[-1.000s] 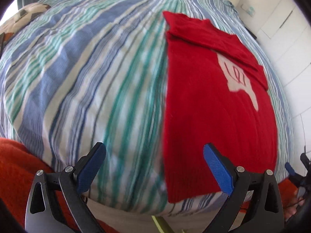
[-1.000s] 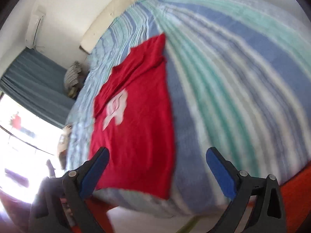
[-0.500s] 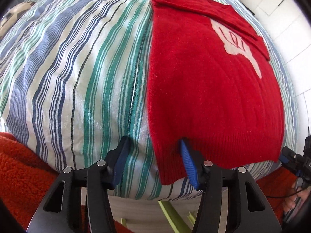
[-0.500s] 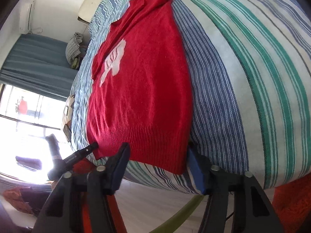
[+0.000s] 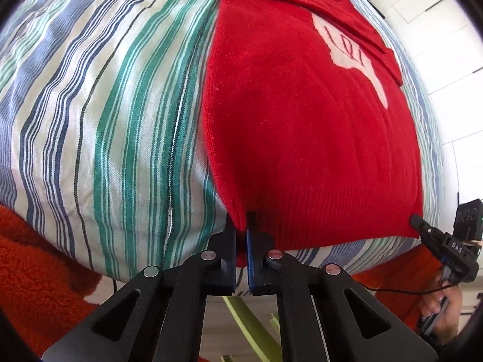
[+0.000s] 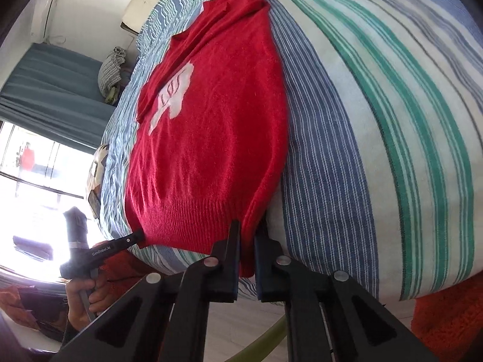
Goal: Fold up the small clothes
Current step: 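Grasp the sweater hem with both grippers and fold it up over the collar, then release the sweater and lift both grippers away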
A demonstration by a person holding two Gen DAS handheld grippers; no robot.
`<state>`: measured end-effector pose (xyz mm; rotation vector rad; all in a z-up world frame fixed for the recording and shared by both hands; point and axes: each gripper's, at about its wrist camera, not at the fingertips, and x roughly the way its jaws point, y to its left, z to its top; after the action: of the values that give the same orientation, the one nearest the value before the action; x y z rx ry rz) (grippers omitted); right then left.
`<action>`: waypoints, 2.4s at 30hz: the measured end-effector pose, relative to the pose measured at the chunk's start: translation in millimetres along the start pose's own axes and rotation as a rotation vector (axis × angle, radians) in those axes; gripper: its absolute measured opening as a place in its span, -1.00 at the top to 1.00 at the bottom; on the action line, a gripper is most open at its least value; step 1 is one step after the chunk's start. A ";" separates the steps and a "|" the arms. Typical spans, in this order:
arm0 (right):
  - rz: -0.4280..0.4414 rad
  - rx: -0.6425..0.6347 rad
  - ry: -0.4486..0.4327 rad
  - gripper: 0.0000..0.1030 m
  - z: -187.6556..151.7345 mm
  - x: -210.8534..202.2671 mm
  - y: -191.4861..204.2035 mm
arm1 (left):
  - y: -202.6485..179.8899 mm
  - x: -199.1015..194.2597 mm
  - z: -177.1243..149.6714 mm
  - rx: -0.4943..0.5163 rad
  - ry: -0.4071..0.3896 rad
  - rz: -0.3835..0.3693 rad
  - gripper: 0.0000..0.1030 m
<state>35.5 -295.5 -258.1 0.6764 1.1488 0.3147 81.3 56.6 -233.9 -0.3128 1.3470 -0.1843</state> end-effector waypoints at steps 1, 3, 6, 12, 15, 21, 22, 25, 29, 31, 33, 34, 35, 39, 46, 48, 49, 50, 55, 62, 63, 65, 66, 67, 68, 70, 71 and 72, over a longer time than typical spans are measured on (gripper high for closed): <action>0.008 -0.002 -0.022 0.89 1.1 -6.2 1.7 | 2.6 -4.5 0.0 -0.030 -0.004 -0.029 0.95; 0.037 0.005 -0.069 0.89 6.0 -19.3 6.5 | 8.5 -18.3 3.5 -0.109 -0.020 -0.141 0.96; 0.076 0.007 -0.136 0.89 26.7 -31.3 16.5 | 2.6 -44.6 32.1 -0.152 -0.104 -0.256 0.96; 0.069 -0.053 -0.279 0.89 139.6 -23.3 44.0 | -22.5 -67.9 164.8 -0.149 -0.297 -0.290 0.96; 0.063 -0.027 -0.313 0.89 209.5 -2.0 47.5 | -31.0 -50.6 243.6 -0.194 -0.301 -0.288 0.96; 0.024 -0.008 -0.356 0.89 318.7 54.9 50.3 | -28.9 -6.2 347.1 -0.250 -0.296 -0.175 0.91; 0.044 0.012 -0.348 0.87 331.6 65.6 46.8 | -26.8 1.9 357.9 -0.268 -0.288 -0.138 0.88; 0.008 0.052 -0.330 0.45 358.4 87.7 37.0 | -14.7 21.1 375.6 -0.317 -0.274 -0.075 0.66; -0.023 -0.031 -0.402 0.29 350.8 72.2 50.3 | -3.5 -6.9 366.6 -0.282 -0.391 0.045 -0.70; -0.054 -0.131 -0.418 0.27 334.9 60.4 66.7 | -5.0 -26.4 350.2 -0.233 -0.463 0.086 -0.72; 0.005 -0.264 -0.372 0.27 311.5 58.4 85.0 | -15.5 -35.2 327.3 -0.149 -0.494 0.066 -0.72; 0.031 -0.331 -0.330 0.28 298.8 63.0 92.9 | -24.4 -36.0 311.6 -0.087 -0.501 0.057 -0.72; 0.027 -0.391 -0.280 0.28 285.4 70.2 97.2 | -34.6 -32.0 297.7 -0.017 -0.494 0.056 -0.77; -0.224 -0.387 -0.125 0.43 249.5 109.7 51.0 | -65.2 25.8 256.9 0.237 -0.330 0.218 -0.82; -0.178 -0.458 -0.263 0.23 213.6 49.1 81.3 | -54.4 -2.9 200.7 0.124 -0.390 0.160 -0.87; -0.161 -0.423 -0.232 0.11 211.9 61.3 75.3 | -58.7 -3.2 179.0 0.139 -0.372 0.181 -0.87; -0.180 -0.377 -0.183 0.11 212.9 74.7 63.6 | -58.5 -2.4 167.8 0.147 -0.355 0.204 -0.87; -0.233 -0.342 -0.122 0.12 211.5 87.7 52.7 | -56.9 -3.5 156.5 0.154 -0.346 0.227 -0.87; -0.247 -0.297 -0.229 -0.07 167.7 47.2 54.8 | -44.6 -21.6 100.0 0.180 -0.393 0.311 -0.87; -0.450 -0.339 -0.312 -0.59 76.1 37.8 54.8 | -40.0 23.5 77.7 0.213 -0.298 0.362 -0.96; -0.476 -0.306 -0.276 -0.62 67.4 48.3 44.7 | -37.4 32.2 74.1 0.215 -0.274 0.360 -0.99; -0.490 -0.352 -0.330 -0.65 51.7 52.4 41.6 | -36.5 32.9 68.2 0.222 -0.321 0.355 -0.99; -0.515 -0.387 -0.317 -0.70 50.9 56.8 45.4 | -36.9 33.5 67.0 0.225 -0.327 0.359 -0.99; -0.529 -0.395 -0.306 -0.77 51.6 58.8 46.9 | -37.6 33.4 66.0 0.229 -0.332 0.362 -0.99; -0.526 -0.387 -0.302 -0.81 53.0 58.7 46.0 | -37.7 33.7 65.7 0.231 -0.334 0.363 -0.99; -0.530 -0.382 -0.307 -0.88 53.7 61.4 44.4 | -37.2 34.3 64.8 0.236 -0.341 0.360 -0.99; -0.540 -0.388 -0.317 -0.88 52.1 62.5 44.5 | -36.9 34.4 64.5 0.239 -0.347 0.359 -0.99; -0.548 -0.392 -0.327 -0.88 50.3 63.4 45.5 | -36.9 34.5 63.4 0.241 -0.353 0.359 -0.99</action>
<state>111.3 -242.0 -263.2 0.0484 0.8800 -0.0422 152.3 18.4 -241.9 0.1001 0.9978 0.0117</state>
